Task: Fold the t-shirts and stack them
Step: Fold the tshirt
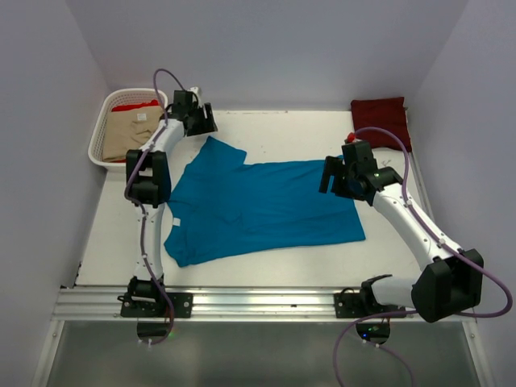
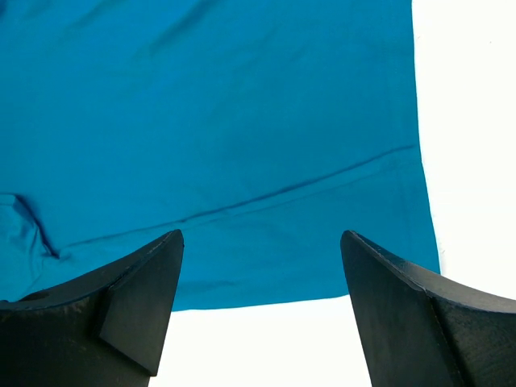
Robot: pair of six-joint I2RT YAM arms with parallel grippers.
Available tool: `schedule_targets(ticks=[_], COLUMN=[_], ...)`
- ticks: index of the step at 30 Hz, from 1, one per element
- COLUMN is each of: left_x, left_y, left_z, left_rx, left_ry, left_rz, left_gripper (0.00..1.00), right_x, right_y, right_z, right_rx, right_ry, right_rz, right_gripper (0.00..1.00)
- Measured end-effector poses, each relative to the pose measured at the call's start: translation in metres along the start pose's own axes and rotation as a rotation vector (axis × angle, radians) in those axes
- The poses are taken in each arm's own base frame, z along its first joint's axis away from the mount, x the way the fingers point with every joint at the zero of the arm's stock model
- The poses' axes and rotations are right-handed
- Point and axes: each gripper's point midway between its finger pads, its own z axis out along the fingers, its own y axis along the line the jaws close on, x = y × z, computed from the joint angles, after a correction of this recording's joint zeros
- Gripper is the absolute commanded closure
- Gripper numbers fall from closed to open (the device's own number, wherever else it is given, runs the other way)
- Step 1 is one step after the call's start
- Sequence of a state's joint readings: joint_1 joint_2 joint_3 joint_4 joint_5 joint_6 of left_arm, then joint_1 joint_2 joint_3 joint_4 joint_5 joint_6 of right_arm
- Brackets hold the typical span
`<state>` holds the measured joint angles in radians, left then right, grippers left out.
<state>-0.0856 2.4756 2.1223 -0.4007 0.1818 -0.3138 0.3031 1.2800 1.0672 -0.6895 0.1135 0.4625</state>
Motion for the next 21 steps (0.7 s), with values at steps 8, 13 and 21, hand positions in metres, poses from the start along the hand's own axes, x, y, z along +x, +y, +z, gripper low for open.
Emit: schedule_targets(ticks=[8, 13, 21], left_x=[0.012, 0.018, 0.022], left_y=[-0.004, -0.002, 0.000], left_z=[0.009, 0.011, 0.009], left_rx=[0.041, 0.037, 0.033], left_ry=[0.033, 0.044, 0.034], left_rz=[-0.012, -0.015, -0.013], left_gripper=[0.38, 0.46, 0.48], right_x=[0.001, 0.000, 0.000], right_y=[-0.003, -0.005, -0.006], right_z=[0.002, 0.003, 0.004], right_rx=[0.017, 0.029, 0.035], right_ry=[0.004, 0.001, -0.003], right_rz=[-0.001, -0.001, 0.001], right_gripper=[0.17, 0.19, 0.20])
